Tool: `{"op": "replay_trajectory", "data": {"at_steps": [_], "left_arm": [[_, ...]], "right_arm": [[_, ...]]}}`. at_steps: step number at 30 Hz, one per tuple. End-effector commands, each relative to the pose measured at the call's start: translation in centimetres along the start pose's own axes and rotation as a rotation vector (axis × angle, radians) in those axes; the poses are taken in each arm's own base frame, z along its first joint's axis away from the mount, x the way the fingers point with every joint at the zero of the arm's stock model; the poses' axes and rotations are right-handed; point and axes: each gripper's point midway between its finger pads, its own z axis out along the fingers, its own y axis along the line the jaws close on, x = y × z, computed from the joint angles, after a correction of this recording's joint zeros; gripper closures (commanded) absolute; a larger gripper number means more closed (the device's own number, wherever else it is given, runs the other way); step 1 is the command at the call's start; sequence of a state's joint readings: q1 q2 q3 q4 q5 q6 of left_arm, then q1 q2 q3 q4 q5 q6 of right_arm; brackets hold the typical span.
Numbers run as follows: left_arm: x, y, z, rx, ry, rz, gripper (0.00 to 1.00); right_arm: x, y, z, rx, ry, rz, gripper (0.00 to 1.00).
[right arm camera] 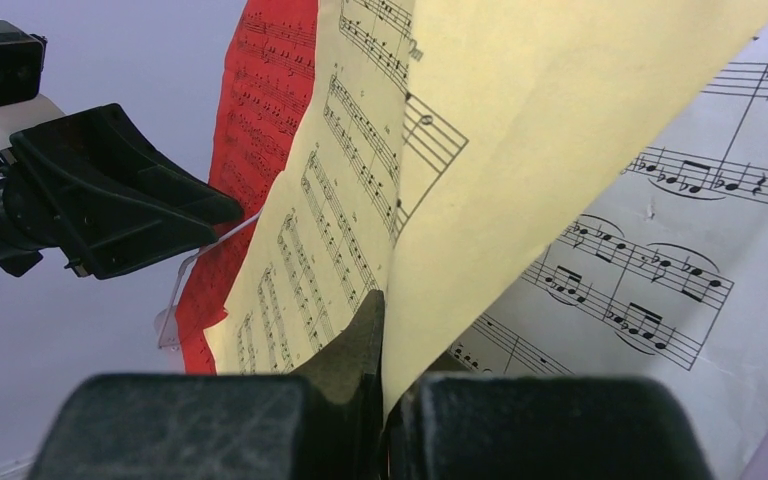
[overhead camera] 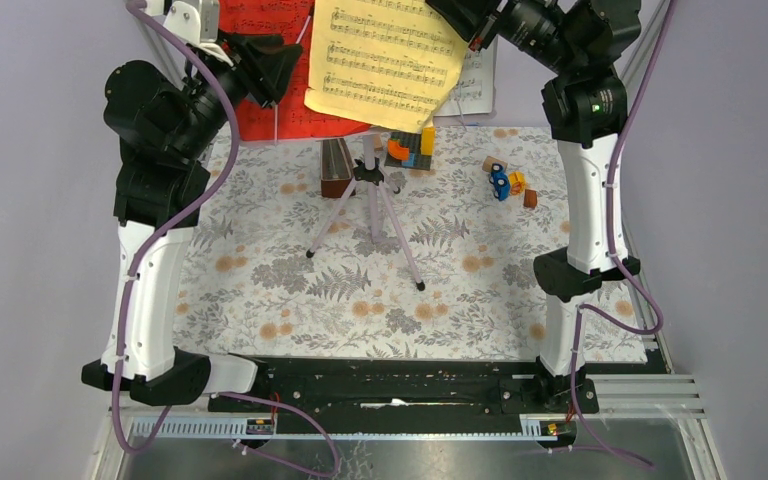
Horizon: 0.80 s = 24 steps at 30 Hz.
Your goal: Set up the instrument practice props
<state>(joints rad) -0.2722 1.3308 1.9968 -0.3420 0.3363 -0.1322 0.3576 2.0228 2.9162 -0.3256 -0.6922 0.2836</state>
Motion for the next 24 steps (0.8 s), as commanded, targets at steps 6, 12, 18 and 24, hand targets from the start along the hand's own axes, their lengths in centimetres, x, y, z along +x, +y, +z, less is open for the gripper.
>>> {"op": "replay_trajectory", "data": {"at_steps": [6, 12, 18, 24], "left_arm": [[-1.5, -0.3, -0.1, -0.005, -0.050, 0.023, 0.62], [-0.9, -0.6, -0.6, -0.011, -0.022, 0.075, 0.64], [0.0, -0.6, -0.9, -0.026, 0.005, 0.102, 0.67], [-0.2, -0.2, -0.4, -0.043, 0.000, 0.125, 0.74]], "right_arm": [[-3.1, 2.1, -1.0, -0.015, -0.059, -0.058, 1.00], [-3.0, 2.1, -1.0, -0.014, -0.054, -0.060, 1.00], [-2.9, 2.1, -1.0, -0.012, -0.052, -0.059, 1.00], [-2.8, 2.1, -1.1, -0.012, -0.046, -0.054, 1.00]]}}
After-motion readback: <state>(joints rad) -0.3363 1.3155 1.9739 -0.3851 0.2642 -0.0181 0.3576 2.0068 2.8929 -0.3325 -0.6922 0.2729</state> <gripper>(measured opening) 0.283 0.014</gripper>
